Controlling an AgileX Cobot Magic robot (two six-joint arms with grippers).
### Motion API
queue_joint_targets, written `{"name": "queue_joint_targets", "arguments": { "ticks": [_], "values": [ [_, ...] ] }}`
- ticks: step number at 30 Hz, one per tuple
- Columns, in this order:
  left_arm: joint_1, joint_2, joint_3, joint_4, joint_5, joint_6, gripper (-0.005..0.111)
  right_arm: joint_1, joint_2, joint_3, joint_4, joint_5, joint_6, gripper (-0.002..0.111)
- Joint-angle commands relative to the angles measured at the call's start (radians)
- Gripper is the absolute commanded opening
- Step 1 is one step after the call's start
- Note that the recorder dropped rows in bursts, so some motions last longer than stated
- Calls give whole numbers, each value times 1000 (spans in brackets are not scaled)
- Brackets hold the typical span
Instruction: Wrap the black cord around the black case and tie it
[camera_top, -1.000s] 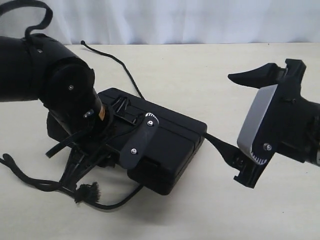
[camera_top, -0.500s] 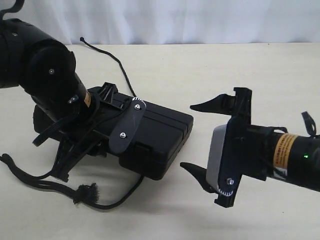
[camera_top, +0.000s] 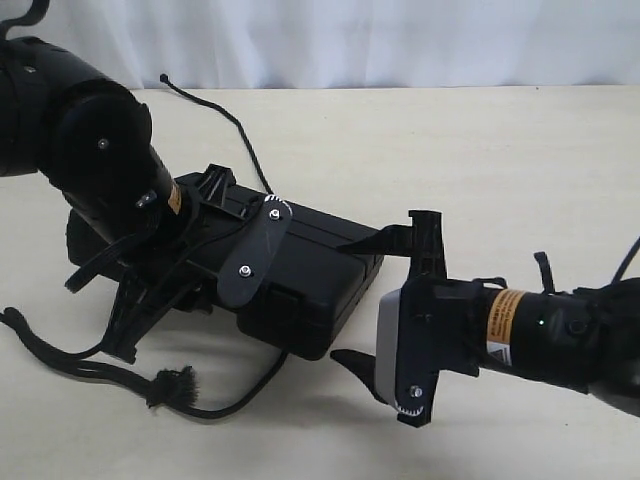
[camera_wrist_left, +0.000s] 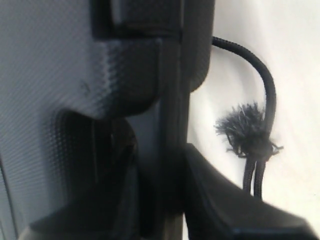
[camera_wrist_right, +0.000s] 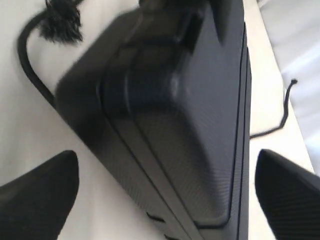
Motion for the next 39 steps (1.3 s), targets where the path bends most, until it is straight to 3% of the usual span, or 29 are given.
{"name": "queue_joint_targets", "arguments": {
  "ticks": [1, 6, 12, 16, 18, 21, 24, 28, 31, 33, 36, 39],
  "values": [
    [4, -23, -7, -46, -33, -12, 0, 1, 74, 3, 113, -127, -107, 88],
    [4, -23, -7, -118, -35, -12, 0, 1, 128, 3, 113, -226, -160, 87],
    [4, -23, -7, -210, -60, -12, 0, 1, 155, 3, 171, -280, -164, 72],
    [4, -23, -7, -249, -81, -10, 0, 1, 175, -2, 171, -306, -164, 70],
    [4, -23, -7, -268, -81, -10, 0, 1, 182, -3, 169, -306, -158, 61],
    [4, -23, -7, -274, -79, -39, 3, 1, 184, -6, 169, -303, -153, 31],
    [4, -23, -7, -274, -102, -144, 16, 1, 184, -6, 169, -278, -128, 4],
    [4, -23, -11, -274, -102, -199, 41, 1, 184, -6, 165, -268, -89, 4],
    [4, -23, -33, -249, -66, -267, 51, 1, 184, -6, 160, -273, -89, 4],
    [4, -23, -59, -206, -33, -364, 53, 1, 184, -6, 163, -271, -89, 4],
    [4, -23, -131, -79, 28, -662, 53, 1, 184, -6, 168, -271, -71, 4],
    [4, -23, -228, 18, 160, -798, 53, 1, 184, -6, 168, -271, -66, 4]
  ]
}}
